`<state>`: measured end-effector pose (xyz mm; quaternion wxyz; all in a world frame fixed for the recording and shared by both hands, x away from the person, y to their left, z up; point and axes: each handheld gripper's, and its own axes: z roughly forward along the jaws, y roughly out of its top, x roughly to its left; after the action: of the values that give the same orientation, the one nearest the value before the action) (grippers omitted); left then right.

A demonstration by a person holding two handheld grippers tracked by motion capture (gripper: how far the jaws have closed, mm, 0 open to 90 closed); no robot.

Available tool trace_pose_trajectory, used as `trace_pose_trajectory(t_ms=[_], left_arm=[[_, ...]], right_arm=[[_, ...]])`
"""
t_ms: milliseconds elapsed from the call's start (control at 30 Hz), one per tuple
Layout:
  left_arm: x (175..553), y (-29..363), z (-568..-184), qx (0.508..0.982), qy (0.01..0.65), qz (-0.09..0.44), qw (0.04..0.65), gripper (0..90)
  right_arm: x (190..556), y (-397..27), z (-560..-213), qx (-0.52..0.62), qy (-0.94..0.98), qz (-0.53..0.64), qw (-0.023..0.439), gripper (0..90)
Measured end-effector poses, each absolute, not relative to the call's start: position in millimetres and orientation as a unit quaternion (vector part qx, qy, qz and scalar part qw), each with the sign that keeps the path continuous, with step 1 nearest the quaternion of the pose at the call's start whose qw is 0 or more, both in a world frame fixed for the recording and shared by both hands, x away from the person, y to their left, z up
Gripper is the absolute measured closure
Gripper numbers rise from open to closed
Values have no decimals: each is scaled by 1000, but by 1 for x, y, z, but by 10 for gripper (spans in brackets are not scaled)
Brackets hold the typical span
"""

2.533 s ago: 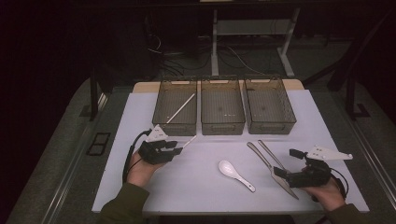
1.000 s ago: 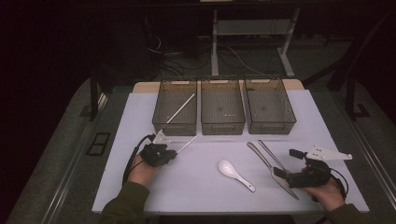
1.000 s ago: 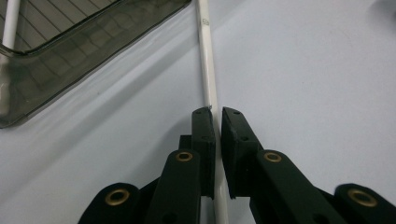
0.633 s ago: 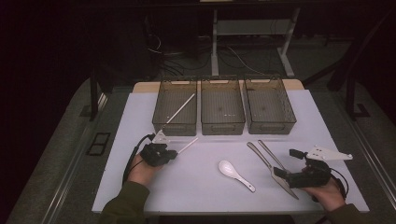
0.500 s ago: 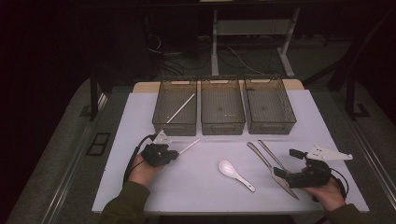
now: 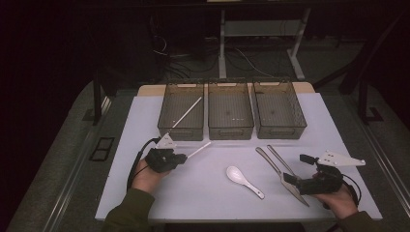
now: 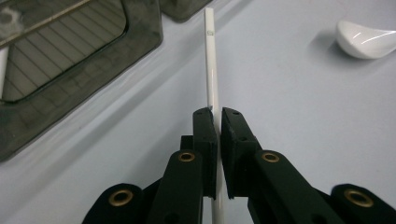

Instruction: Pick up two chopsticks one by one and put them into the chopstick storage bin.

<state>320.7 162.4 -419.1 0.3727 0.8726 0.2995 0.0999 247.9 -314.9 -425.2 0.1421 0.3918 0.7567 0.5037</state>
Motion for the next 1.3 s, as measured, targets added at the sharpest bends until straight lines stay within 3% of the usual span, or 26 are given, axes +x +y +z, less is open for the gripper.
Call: trace_pose_trajectory(t_ms=[700, 1300], left_arm=[[313, 163, -392, 857, 292, 106, 412, 841], [332, 166, -364, 840, 304, 127, 431, 841]], right_arm=[[248, -314, -425, 392, 757, 503, 142, 7], [249, -315, -426, 397, 755, 502, 142, 7]])
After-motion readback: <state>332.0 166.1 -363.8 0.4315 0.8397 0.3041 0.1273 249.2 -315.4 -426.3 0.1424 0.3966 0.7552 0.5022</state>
